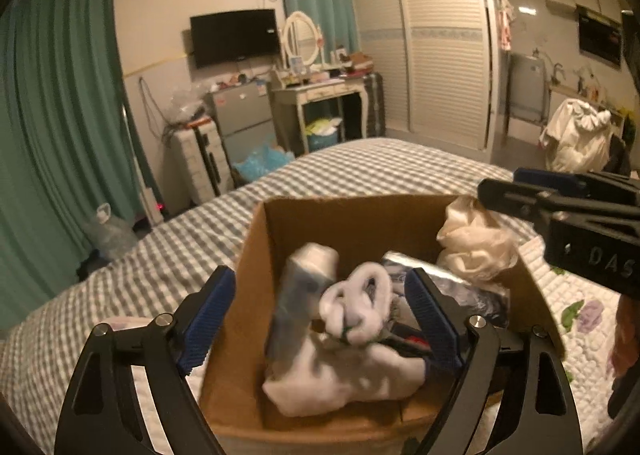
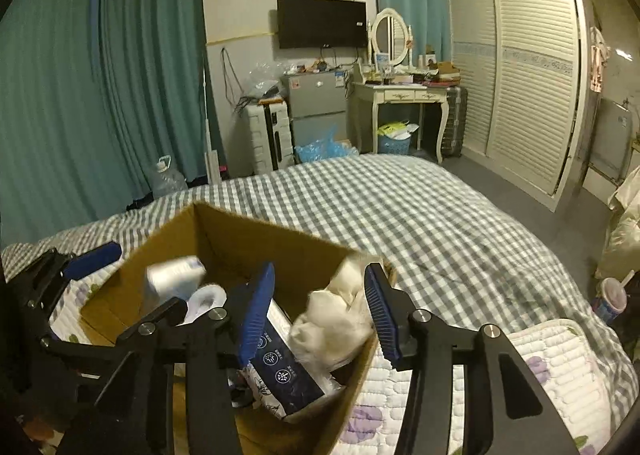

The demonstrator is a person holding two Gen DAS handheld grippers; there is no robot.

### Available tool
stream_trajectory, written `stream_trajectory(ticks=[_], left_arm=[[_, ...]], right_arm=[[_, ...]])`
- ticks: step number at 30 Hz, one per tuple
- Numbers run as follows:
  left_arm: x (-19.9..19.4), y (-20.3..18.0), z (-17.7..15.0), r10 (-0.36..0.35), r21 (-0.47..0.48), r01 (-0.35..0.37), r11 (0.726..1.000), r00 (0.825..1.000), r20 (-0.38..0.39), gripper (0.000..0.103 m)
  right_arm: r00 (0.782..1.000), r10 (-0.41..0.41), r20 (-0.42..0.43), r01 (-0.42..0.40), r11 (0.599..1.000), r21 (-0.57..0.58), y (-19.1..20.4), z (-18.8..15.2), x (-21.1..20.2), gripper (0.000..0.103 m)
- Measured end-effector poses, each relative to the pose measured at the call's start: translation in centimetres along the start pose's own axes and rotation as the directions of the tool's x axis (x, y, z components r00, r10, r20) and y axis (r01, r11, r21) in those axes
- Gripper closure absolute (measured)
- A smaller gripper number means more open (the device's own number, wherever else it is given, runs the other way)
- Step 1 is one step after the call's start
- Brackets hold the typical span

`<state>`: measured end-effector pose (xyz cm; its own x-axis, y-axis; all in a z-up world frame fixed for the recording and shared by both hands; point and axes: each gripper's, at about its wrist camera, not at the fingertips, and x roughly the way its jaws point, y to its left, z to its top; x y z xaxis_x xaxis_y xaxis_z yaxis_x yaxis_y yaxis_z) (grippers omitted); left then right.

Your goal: Organize soft objects

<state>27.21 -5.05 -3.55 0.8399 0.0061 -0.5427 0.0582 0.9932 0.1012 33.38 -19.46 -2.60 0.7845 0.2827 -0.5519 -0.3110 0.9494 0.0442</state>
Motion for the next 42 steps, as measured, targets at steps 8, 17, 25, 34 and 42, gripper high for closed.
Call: stream_trajectory(ticks=[8, 17, 25, 34, 42], left_arm=[[-10.5, 1.3, 4.6, 0.018, -0.019, -0.015, 1.000, 0.991, 0.135, 0.015], [-27.8, 3.1, 7.6, 0.027, -0.052, -0.007, 0.999, 0.921, 0.388, 0.006], [-36.7, 4.8, 4.9, 0.045, -0.045, -0.026, 0.999, 0.874, 0.483, 0.006], [-35.3, 5.0, -1.2, 0.044, -0.065, -0.015, 0.998, 0.885, 0.463, 0.006], [-28.0, 4.4, -6.2, 0.052, -0.070, -0.030, 0.997, 0.939, 0.340, 0.006]], right_arm=[[0.993, -0.034, 0.112, 0.039, 0.998, -0.043, 2.7, 4.5, -11.2, 0.056], [0.961, -0.066, 0.268, 0.091, 0.993, -0.080, 7.2, 7.8, -28.3, 0.041], [0.920, -0.077, 0.385, 0.116, 0.990, -0.078, 11.2, 4.4, -38.0, 0.006], [0.891, -0.082, 0.446, 0.126, 0.989, -0.070, 12.7, -3.4, -38.3, 0.000], [0.925, -0.089, 0.368, 0.091, 0.996, 0.011, 11.4, -8.5, -30.9, 0.000]])
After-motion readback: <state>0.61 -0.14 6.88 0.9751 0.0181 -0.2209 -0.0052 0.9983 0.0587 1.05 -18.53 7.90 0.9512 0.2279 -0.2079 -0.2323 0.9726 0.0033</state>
